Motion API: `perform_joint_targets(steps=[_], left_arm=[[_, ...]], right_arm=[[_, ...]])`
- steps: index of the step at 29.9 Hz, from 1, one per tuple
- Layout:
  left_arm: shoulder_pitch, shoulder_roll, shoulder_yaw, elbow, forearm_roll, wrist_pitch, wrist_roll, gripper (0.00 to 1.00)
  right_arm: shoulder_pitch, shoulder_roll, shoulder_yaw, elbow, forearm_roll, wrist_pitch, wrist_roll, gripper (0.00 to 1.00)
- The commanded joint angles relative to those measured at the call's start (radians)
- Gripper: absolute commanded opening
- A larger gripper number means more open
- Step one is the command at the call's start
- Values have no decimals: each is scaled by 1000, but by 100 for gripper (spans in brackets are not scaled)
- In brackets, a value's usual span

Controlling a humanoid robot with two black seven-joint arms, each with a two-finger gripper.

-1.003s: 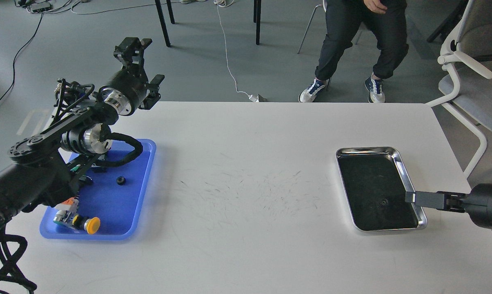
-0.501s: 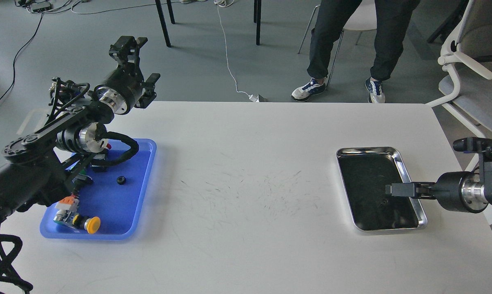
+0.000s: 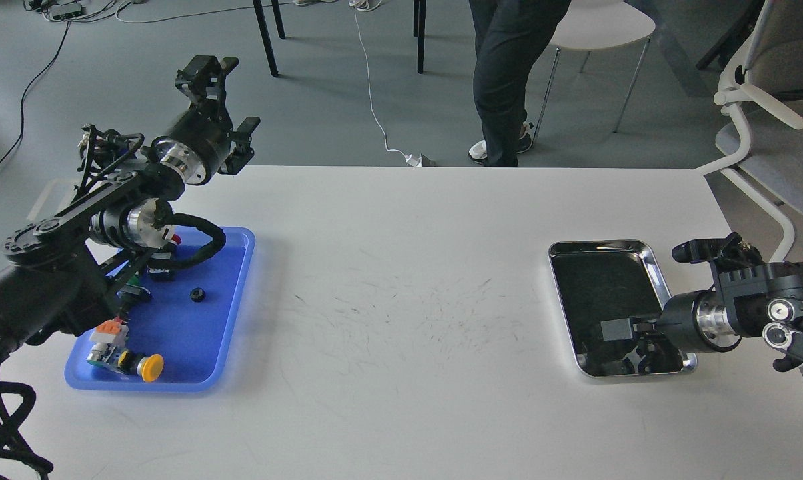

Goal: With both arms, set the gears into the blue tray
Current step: 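Reach the right gripper into the metal tray and grasp another black part, then carry the second black part to the table center and release it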

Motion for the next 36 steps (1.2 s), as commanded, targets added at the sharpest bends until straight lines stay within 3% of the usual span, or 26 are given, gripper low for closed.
perform_joint_targets(steps=[1, 7, 11, 13, 15, 26, 32, 36], left_arm=[[0, 2, 0, -1, 0, 0, 0, 97], [-2, 3, -2, -1, 0, 0, 0, 97], [-2, 5, -2, -1, 0, 0, 1, 97], [-2, 9, -2, -2, 0, 0, 0, 97], [-2, 10, -2, -6, 0, 0, 0, 97], [-3, 16, -3, -6, 0, 0, 0, 97], [-5, 14, -2, -6, 0, 0, 0, 97], [-9, 16, -2, -6, 0, 0, 1, 97]], right_arm=[[0, 9, -9, -5, -2, 0, 0, 83], [4, 8, -14, -10, -4, 0, 0, 49], [31, 8, -58, -18, -4, 0, 2, 35], [42, 8, -76, -16, -4, 0, 2, 15], [48, 8, -81, -16, -4, 0, 3, 3], [187, -9, -86, 48, 30, 0, 0, 2], [321, 11, -86, 143, 315, 0, 3, 1], [339, 135, -89, 157, 507, -43, 17, 1]])
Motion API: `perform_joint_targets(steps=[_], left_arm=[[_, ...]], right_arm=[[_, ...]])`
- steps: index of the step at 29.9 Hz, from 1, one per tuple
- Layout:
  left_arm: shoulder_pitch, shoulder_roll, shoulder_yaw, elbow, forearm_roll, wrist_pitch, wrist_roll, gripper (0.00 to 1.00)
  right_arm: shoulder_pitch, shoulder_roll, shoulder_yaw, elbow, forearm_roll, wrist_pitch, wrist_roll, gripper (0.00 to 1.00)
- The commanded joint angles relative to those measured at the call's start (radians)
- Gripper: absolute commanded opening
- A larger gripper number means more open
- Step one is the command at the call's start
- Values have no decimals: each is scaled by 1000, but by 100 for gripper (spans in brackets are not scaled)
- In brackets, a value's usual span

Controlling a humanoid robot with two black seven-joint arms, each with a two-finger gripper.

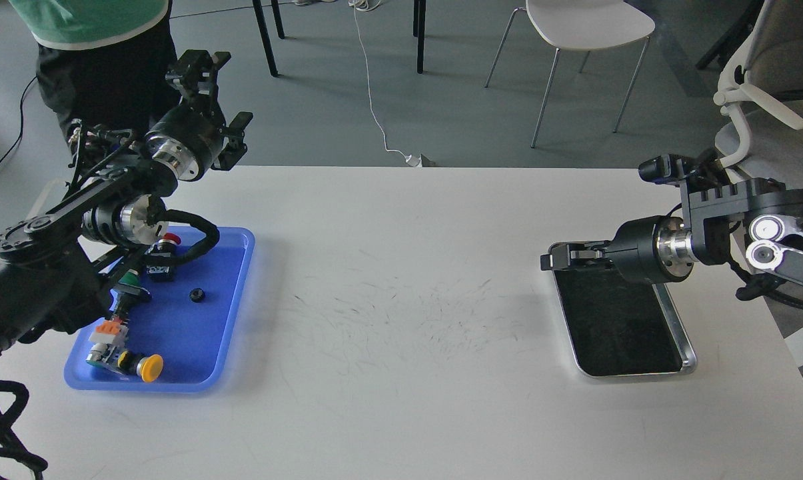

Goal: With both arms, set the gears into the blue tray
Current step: 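Carry the second black part to the table center and release it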

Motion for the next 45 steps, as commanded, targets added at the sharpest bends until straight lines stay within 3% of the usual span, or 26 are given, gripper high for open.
perform_joint_targets(steps=[1, 8, 18, 33, 45], left_arm=[[-4, 1, 0, 0, 0, 0, 0, 97], [-9, 5, 2, 0, 0, 0, 0, 97], [-10, 4, 0, 0, 0, 2, 0, 97], [-10, 4, -4, 0, 0, 5, 0, 97], [-10, 7, -6, 0, -2, 5, -1, 97]], right_arm=[[14, 123, -2, 8, 153, -67, 18, 1], [17, 435, -103, -84, 165, -219, 56, 1], [-41, 783, -126, -375, 165, -292, 56, 1], [-135, 788, -114, -517, 179, -369, 76, 2], [-173, 788, -109, -497, 259, -371, 84, 3]])
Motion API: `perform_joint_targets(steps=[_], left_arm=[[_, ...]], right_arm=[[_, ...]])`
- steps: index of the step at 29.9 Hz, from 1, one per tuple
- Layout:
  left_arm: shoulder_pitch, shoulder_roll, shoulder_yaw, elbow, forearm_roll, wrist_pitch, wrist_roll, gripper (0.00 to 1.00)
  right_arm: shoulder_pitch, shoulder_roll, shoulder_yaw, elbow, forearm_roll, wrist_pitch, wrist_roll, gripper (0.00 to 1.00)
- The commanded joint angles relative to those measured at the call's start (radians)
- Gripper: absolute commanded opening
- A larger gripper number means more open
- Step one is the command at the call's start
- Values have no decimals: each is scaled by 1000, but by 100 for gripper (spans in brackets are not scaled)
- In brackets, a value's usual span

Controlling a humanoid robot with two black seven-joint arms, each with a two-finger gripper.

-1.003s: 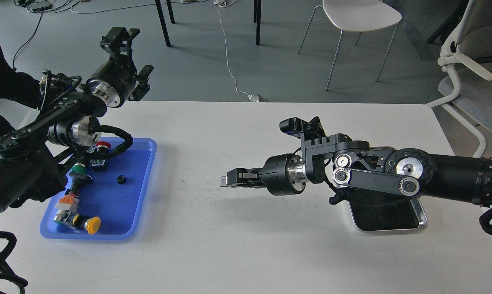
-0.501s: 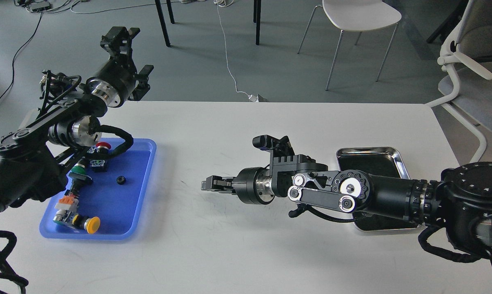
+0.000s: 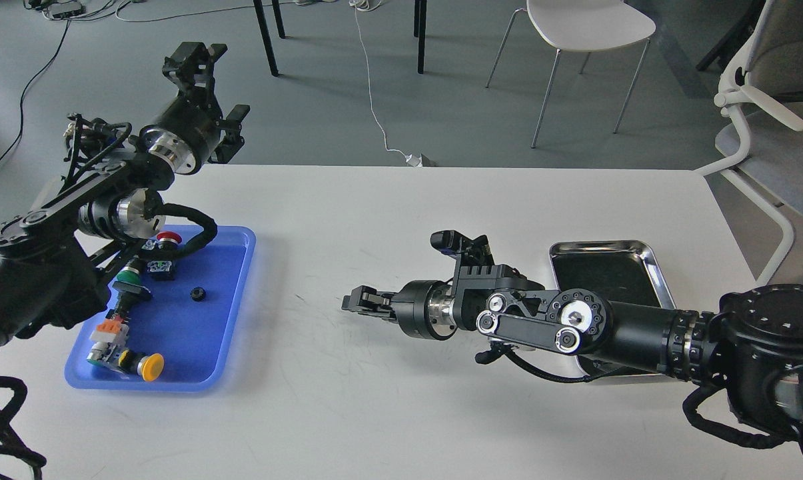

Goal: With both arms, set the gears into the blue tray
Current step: 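Carry the second black part to the table center and release it, then lift the right gripper back toward its rest position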

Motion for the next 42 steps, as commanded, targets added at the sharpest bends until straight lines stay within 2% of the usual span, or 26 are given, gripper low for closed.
perform_joint_targets(steps=[1, 6, 13, 21, 24, 27, 33, 41, 42], left_arm=[[0, 3, -1, 0, 0, 0, 0, 97], [0, 7, -1, 0, 0, -2, 0, 97], [0, 10, 0, 0, 0, -2, 0, 97], [0, 13, 0, -2, 0, -2, 0, 97], [0, 12, 0, 0, 1, -2, 0, 97], [-1, 12, 2, -2, 1, 0, 0, 97], [-4, 13, 2, 0, 1, -2, 1, 97], [-6, 50, 6, 0, 8, -6, 3, 98], [-6, 55, 6, 0, 14, -6, 3, 98]], right_arm=[[-18, 0, 0, 19, 26, -1, 0, 3], [-35, 0, -2, 27, 34, -1, -3, 5], [-67, 0, -3, 22, 34, 1, -14, 18], [-62, 0, -5, 19, 52, -1, -17, 48], [-61, 0, -3, 19, 55, -8, -15, 72], [-56, 0, -2, 14, 55, -27, -15, 85], [-36, 0, 81, 11, 55, -15, -15, 94], [25, 0, 320, 13, 95, 27, -6, 95], [25, -38, 363, 13, 107, 37, -6, 95]])
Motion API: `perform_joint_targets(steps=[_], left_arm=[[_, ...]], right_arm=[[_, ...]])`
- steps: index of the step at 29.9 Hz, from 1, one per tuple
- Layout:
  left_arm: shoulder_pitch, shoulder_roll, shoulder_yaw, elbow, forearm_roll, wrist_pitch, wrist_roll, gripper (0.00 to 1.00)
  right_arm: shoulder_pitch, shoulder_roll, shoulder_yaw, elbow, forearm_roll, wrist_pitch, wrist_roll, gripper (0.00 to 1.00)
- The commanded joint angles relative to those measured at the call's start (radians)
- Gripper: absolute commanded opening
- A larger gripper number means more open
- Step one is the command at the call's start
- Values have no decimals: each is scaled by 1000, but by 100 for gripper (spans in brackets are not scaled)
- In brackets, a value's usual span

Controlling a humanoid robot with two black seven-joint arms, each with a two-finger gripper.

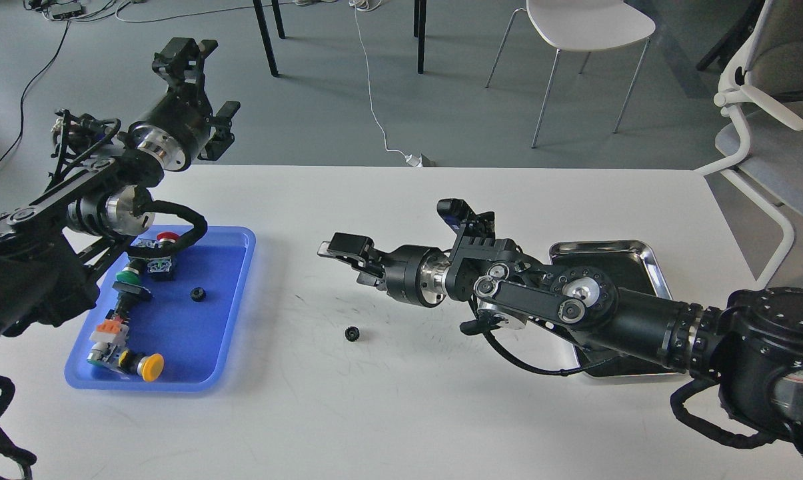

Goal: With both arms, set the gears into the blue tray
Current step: 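Lift the right gripper back toward its rest position, then reach the left gripper to the second black part and grasp it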

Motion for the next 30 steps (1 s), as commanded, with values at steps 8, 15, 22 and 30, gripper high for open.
perform_joint_targets(steps=[8, 15, 22, 30], left_arm=[[1, 127, 13, -144, 97, -6, 2, 98], [15, 340, 144, -454, 279, -3, 2, 98], [15, 501, 299, -744, 652, 2, 0, 98], [162, 426, 327, -741, 1443, 137, -3, 97]], right_arm=[[-72, -388, 458, -9, 233, 133, 7, 95], [-215, -578, 680, -124, 538, 173, 13, 95], [-281, -611, 743, -435, 772, 359, 11, 95], [-344, -627, 748, -434, 804, 362, 10, 94]])
